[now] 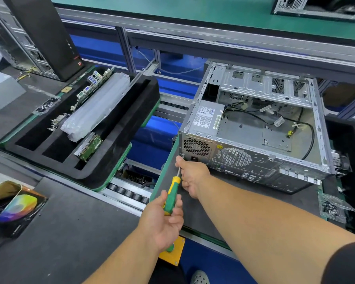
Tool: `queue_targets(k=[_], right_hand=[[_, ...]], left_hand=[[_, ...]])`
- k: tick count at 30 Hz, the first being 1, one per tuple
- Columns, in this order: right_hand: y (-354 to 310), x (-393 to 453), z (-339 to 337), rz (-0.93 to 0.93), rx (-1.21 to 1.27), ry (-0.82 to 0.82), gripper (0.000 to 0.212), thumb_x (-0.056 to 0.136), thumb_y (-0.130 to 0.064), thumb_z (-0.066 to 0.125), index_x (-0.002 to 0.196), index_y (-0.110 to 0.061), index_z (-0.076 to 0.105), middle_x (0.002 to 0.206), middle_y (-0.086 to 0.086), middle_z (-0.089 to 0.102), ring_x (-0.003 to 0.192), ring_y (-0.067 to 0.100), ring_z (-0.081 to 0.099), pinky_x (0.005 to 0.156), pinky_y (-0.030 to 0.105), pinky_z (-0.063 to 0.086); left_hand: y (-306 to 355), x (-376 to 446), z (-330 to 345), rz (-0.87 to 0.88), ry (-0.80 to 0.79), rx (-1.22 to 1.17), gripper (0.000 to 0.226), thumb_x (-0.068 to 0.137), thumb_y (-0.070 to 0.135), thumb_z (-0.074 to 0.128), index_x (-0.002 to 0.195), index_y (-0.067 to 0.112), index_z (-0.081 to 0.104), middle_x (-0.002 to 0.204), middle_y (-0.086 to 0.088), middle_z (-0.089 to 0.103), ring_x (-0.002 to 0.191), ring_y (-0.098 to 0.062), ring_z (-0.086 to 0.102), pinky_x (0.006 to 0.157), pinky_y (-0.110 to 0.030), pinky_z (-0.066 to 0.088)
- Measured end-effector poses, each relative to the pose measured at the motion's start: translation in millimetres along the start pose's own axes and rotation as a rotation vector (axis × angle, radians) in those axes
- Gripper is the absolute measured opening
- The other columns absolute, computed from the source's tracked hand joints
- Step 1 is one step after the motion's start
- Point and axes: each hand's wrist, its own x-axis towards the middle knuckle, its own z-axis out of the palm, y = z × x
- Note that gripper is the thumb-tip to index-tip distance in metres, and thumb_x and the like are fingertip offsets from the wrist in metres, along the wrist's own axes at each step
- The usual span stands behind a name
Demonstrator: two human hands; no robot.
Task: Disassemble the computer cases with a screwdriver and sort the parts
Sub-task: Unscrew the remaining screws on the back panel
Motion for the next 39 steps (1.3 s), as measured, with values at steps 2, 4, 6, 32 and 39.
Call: queue_targets(k=[2,4,6,32,39], right_hand=[[-0.8,0.1,-0.2,0.015,-0.005,-0.004,0.036,0.094,-0.042,0.072,0.099,-0.006,0.075,0.055,-0.004,0.031,0.041,0.01,0.02,0.043,0.025,0.018],[-2.8,0.0,-0.1,0.03,-0.019,0.002,0.041,0.094,-0.042,0.071,0.106,-0.003,0.074,0.057,-0.004,0.031,0.043,0.01,0.02,0.045,0.027,0.019],[-4.8,-1.1,0.6,0.044,-0.034,0.014,0.043,0.093,-0.043,0.071,0.11,-0.003,0.074,0.06,-0.003,0.032,0.043,0.01,0.021,0.044,0.026,0.02],[-10.4,-4.3,-3.0,0.115,0.12,-0.049,0.01,0.094,-0.023,0.07,0.087,-0.017,0.066,0.051,-0.006,0.036,0.041,0.008,0.02,0.042,0.022,0.017],[-8.9,-0.6,-14.8,0.158,0.141,-0.172,0.014,0.1,-0.016,0.059,0.103,-0.012,0.072,0.054,-0.006,0.037,0.045,0.009,0.021,0.045,0.022,0.021]], left_hand=[[-1.4,2.3,2.1,0.107,0.078,0.225,0.043,0.104,0.044,0.056,0.109,0.003,0.068,0.071,-0.01,0.064,0.046,-0.013,0.05,0.034,-0.022,0.035],[-2.7,3.3,0.7,0.45,0.266,0.691,0.03,0.102,0.046,0.059,0.108,0.017,0.066,0.073,-0.003,0.067,0.047,-0.011,0.054,0.04,-0.028,0.043],[-3.4,3.5,-8.4,0.807,0.397,1.167,0.019,0.095,0.046,0.068,0.105,0.038,0.053,0.08,0.008,0.066,0.058,-0.003,0.061,0.047,-0.024,0.046],[1.8,2.8,-0.6,0.319,0.173,0.636,0.033,0.108,0.039,0.051,0.114,0.009,0.064,0.086,-0.012,0.076,0.055,-0.015,0.058,0.047,-0.027,0.043],[10.1,-1.6,0.2,0.065,0.091,0.355,0.063,0.108,0.054,0.039,0.11,0.002,0.073,0.068,-0.008,0.06,0.049,-0.011,0.037,0.034,-0.021,0.025]])
